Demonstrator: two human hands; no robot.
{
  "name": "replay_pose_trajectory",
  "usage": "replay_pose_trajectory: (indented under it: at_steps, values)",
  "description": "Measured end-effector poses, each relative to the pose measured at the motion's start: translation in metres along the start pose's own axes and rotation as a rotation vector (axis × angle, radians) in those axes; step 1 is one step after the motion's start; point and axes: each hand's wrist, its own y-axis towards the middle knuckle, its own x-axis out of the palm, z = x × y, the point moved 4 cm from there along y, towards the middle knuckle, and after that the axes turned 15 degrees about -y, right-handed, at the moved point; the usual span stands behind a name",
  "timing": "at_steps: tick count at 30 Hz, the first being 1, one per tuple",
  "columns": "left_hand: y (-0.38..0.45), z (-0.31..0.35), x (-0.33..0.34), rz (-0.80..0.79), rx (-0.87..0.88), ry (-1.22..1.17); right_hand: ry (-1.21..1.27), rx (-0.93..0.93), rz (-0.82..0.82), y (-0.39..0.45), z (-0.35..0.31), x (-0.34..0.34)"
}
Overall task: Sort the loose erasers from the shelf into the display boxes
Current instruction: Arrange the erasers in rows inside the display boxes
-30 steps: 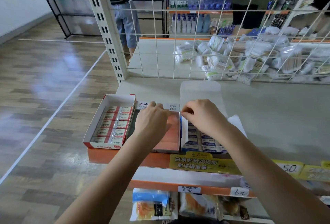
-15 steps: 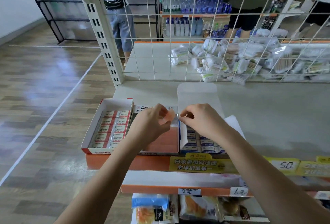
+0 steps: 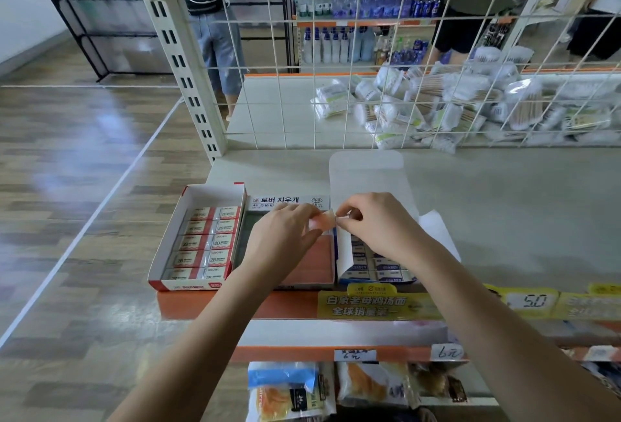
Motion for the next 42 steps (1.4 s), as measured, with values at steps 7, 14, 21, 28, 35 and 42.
replay_pose_trajectory:
  at_steps: [7, 14, 21, 28, 35, 42]
  values:
    - [0.000, -0.005, 0.006, 0.019, 0.012, 0.032, -0.006, 0.000, -0.007, -0.001, -0.001, 0.000]
    - [0.006, -0.003, 0.005, -0.035, 0.041, 0.037, -0.009, -0.010, 0.001, -0.001, -0.002, -0.001]
    - [0.005, 0.001, 0.005, -0.043, 0.059, -0.018, 0.001, -0.019, 0.009, 0.000, -0.001, -0.001]
    - [0.011, 0.000, -0.003, -0.185, 0.119, -0.062, 0.015, -0.018, 0.012, -0.002, -0.001, -0.002]
    - [0.011, 0.001, 0.000, -0.183, 0.087, -0.047, 0.014, -0.014, 0.001, -0.002, -0.002, -0.004]
    - [0.010, 0.001, -0.001, -0.086, 0.131, 0.009, 0.019, -0.016, -0.011, -0.002, -0.002, -0.006]
